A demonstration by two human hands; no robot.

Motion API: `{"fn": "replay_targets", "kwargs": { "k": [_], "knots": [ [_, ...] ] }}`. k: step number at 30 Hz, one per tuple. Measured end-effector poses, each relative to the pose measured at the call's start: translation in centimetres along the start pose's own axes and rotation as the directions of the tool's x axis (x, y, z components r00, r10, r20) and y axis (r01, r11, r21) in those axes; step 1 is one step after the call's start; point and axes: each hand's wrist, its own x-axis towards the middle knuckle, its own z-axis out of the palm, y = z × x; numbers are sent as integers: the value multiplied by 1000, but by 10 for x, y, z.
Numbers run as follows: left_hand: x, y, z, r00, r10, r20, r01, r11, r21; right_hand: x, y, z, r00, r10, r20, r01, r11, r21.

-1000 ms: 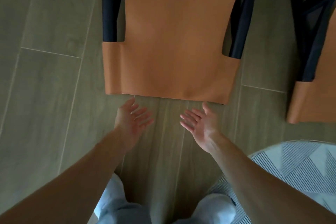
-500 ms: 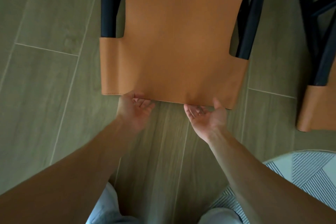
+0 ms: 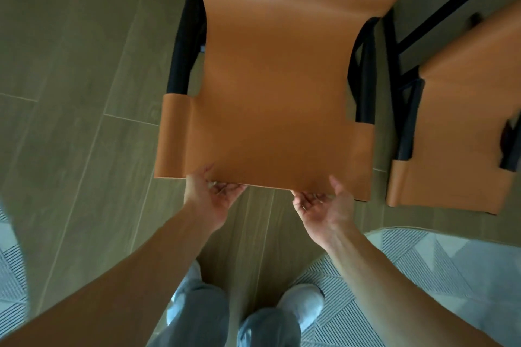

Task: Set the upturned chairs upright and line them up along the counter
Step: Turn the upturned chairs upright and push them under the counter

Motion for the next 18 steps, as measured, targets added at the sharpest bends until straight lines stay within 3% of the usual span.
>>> {"fn": "replay_targets", "kwargs": {
  "k": [10,18],
  "knots": [
    [-235,88,97,991,133,-32,-134,991,-28,-252,-84,91,988,-151,-7,152,987,45],
    [-323,178,210,985,163,51,-165,985,40,-326,-163,194,962,-273,-23,273,962,-1]
  ]
}}
